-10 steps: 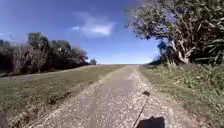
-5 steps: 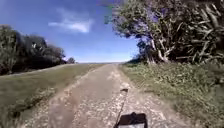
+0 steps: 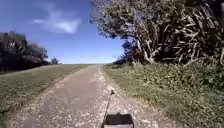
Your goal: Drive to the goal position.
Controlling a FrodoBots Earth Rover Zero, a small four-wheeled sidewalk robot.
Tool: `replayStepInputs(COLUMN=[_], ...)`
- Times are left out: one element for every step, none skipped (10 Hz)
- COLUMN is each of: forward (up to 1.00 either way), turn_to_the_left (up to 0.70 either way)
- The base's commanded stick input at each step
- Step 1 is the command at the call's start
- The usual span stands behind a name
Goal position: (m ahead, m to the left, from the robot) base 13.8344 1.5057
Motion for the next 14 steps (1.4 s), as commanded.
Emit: replayStepInputs(forward=[0.50, 0.50, 0.50, 0.50, 0.50, 0.50, 0.50, 0.50, 0.50, 0.50, 0.50, 0.50, 0.50, 0.50], turn_to_the_left=[0.00, 0.00, 0.00, 0.03, 0.20, 0.50, 0.50, 0.50, 0.50, 0.50, 0.50, 0.31, 0.00, 0.00])
